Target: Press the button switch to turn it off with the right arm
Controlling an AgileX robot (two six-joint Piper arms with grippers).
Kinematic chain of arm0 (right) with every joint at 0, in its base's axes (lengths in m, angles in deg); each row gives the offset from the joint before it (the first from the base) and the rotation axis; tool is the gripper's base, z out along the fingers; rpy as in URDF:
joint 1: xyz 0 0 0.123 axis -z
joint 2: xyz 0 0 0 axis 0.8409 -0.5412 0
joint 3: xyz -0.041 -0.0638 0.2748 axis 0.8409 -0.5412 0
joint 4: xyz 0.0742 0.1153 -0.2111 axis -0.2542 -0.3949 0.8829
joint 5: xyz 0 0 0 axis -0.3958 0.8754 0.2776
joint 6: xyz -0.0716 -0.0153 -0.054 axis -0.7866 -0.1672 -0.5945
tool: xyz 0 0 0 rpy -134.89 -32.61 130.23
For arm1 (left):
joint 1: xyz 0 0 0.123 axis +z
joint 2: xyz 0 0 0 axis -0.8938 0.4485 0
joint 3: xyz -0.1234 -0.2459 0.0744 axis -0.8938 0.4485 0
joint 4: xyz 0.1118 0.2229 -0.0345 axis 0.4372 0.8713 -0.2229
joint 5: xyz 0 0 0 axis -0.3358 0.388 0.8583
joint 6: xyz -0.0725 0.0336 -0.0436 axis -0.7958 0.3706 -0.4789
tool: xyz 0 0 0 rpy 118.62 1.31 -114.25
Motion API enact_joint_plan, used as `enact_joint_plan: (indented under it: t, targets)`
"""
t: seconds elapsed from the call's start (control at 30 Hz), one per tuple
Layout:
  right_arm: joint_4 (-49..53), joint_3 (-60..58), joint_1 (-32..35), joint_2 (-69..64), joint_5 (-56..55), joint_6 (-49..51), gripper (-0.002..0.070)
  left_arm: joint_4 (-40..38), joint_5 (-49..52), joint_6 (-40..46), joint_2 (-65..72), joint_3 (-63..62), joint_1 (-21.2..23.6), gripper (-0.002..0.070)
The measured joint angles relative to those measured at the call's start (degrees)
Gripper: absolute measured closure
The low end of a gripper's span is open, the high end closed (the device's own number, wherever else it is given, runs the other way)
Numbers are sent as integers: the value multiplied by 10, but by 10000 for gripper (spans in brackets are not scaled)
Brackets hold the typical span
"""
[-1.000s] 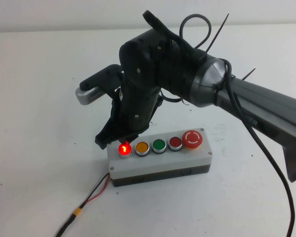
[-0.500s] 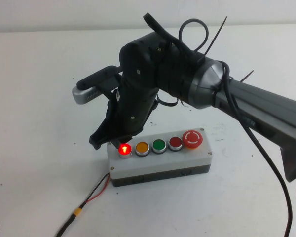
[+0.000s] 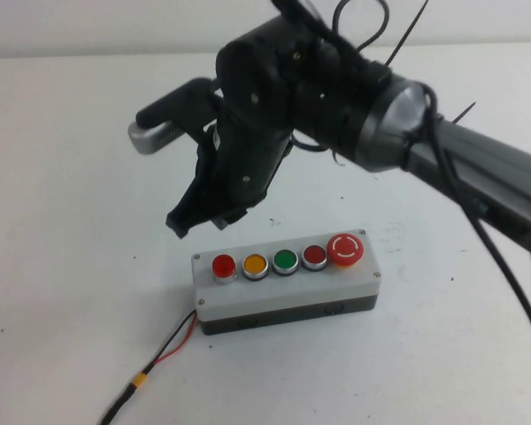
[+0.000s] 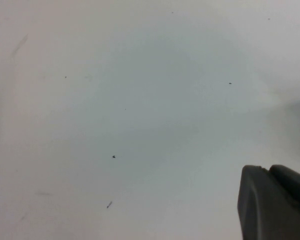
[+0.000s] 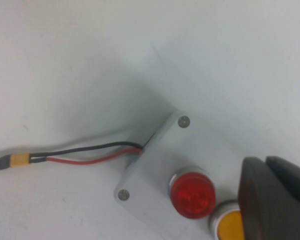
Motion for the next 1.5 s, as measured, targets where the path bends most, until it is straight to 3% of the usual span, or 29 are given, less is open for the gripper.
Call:
enact_joint_plan:
  t: [0.17,0.83,1.37,1.5]
  targets:
    - [9,-33,0,81,1,0,692,0,0,0,0,0,0,677]
    - [14,-422,0,544,12,56,692,0,0,0,0,0,0,677]
    - [50,-460,0,590,13,16,692,0,0,0,0,0,0,677]
    - [67,-535,4,634,-57,12,692,0,0,0,0,0,0,677]
